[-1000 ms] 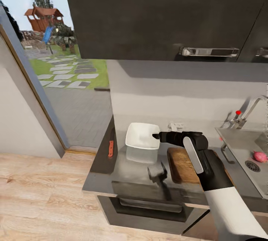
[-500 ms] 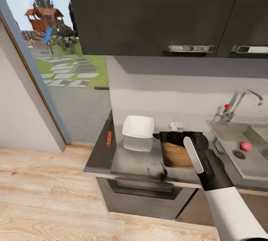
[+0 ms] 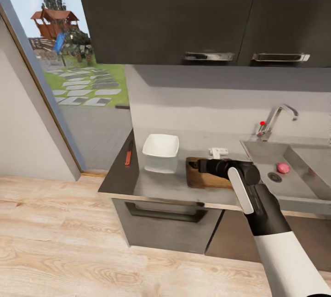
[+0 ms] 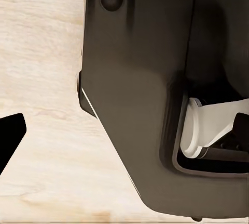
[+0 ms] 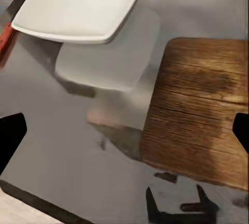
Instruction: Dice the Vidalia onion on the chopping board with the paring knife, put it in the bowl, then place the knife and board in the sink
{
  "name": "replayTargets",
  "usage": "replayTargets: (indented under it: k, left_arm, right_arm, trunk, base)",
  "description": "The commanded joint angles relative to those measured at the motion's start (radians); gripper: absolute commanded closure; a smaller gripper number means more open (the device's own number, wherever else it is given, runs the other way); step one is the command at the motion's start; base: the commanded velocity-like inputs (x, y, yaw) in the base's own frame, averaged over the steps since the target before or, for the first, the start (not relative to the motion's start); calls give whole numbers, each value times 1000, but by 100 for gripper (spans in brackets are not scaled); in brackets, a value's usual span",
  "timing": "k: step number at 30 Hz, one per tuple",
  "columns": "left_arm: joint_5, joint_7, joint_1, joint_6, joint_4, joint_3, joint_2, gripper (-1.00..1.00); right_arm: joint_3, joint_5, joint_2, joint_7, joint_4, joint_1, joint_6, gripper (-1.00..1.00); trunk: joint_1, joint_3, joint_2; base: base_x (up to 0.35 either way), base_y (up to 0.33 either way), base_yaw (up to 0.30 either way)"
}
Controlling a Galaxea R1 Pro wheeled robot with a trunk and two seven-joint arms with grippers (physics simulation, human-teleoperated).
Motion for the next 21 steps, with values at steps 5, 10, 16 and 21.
replayTargets:
  k: [5,10,16,21]
  left_arm:
    - [8,-1,0,-1,-2,0,0,-100]
    - [8,-1,0,0,-2,0,0,-100]
    - [8,0,0,0,-4,0,0,-100]
    - [7,0,-1,-1,-15,0,0,-100]
  right_arm:
    - [1,6,-2,3,-47,3,0,-100]
    - [1,8,-3,3,-104,9,-2,-100]
    - [1,29,-3,-9,-154,47,-71,-100]
    - [1,107,-3,-19,-207,126,-211,-100]
  trunk:
    - [0,-2,-2]
    - [0,-2,-2]
    - [0,-2,-2]
    - [0,-2,-2]
  base:
    - [-293,-148,0]
    - [-294,-147,0]
    - [-278,-144,0]
    - [-43,-26,0]
